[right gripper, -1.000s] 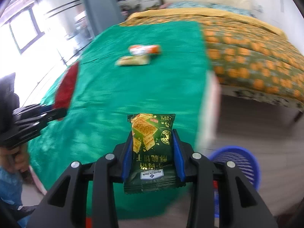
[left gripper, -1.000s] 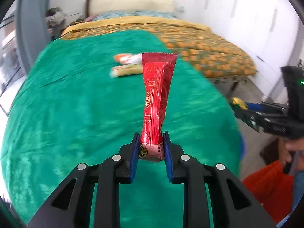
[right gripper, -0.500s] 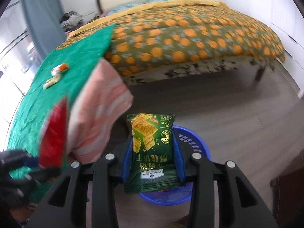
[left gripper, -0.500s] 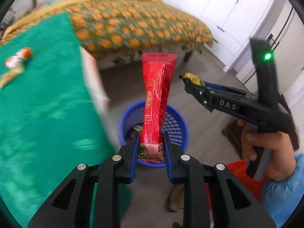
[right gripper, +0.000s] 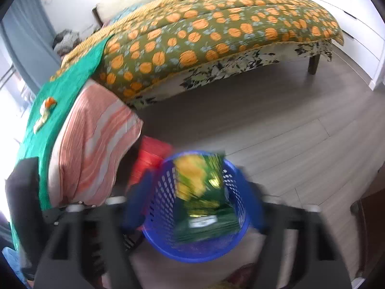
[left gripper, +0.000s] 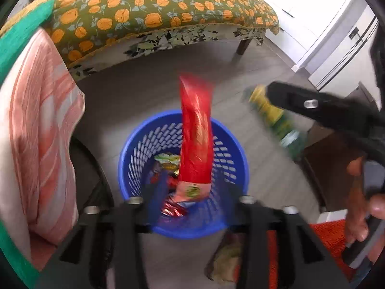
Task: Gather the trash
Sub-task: 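Open both tools to drop the stick and cracker bag into the wastebasket, then move both open tools back toward the last wrappers on the cloth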
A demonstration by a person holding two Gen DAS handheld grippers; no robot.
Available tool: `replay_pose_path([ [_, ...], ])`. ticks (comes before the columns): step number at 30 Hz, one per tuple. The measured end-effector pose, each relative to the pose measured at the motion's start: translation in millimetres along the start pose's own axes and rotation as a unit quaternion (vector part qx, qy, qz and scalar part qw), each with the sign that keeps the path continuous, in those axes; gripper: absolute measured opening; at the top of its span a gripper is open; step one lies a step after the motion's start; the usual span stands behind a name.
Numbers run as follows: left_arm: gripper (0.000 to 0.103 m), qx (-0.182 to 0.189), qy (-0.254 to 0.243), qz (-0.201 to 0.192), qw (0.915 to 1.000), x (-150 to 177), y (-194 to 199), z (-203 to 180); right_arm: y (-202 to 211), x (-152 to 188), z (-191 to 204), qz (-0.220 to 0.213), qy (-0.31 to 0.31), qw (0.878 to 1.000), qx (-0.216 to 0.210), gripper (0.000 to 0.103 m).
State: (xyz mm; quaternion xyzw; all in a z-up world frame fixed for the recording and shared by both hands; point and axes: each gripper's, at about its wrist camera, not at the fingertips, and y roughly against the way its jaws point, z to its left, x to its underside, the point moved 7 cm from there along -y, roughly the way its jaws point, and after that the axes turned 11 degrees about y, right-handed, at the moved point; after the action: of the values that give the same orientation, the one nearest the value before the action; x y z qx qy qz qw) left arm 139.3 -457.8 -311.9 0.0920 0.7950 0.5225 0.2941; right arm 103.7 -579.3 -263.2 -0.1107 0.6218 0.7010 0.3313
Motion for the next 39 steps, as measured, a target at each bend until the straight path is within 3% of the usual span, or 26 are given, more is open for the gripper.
replay_pose_path([
  [3, 0.073, -0.005, 0.005, -0.031, 0.9995, -9.8, 11.0, 0.1, 9.3, -4.8, -7.7, -0.013, -0.009, 1.000, 0.009, 0.076],
  [11, 0.096, 0.008, -0.005, -0.136, 0.9906, -27.5, 87.4, -9.4, 34.5, -17.3, -15.3, -0.050, -0.022, 0.998, 0.042, 0.091],
  [16, 0.097, 0.004, -0.011, -0.183, 0.9831, -18.8, 137.5, 4.6, 42.8, -25.3, -2.5, -0.068, -0.004, 0.996, 0.057, 0.091],
  [20, 0.097, -0.019, -0.003, -0.189, 0.9817, -3.5, 164.4, 44.6, 48.7, -30.8, 27.3, -0.088, 0.047, 0.993, 0.066, 0.091],
  [27, 0.097, -0.083, 0.026, -0.184, 0.9791, 28.5, 204.4, 153.7, 38.5, -20.3, 137.5, -0.089, 0.191, 0.977, 0.012, 0.091],
  [31, 0.097, -0.135, 0.055, -0.184, 0.9721, 40.4, 226.3, 225.7, 30.5, -8.5, 202.3, -0.083, 0.246, 0.965, -0.029, 0.091],
  [34, 0.097, -0.140, 0.076, -0.179, 0.9708, 40.1, 235.3, 267.0, 24.7, 1.1, 254.8, -0.075, 0.281, 0.954, -0.065, 0.091],
  [39, 0.097, -0.141, 0.065, -0.157, 0.9752, 24.0, 232.5, 310.8, 9.3, 3.3, 327.3, -0.068, 0.323, 0.939, -0.095, 0.091],
])
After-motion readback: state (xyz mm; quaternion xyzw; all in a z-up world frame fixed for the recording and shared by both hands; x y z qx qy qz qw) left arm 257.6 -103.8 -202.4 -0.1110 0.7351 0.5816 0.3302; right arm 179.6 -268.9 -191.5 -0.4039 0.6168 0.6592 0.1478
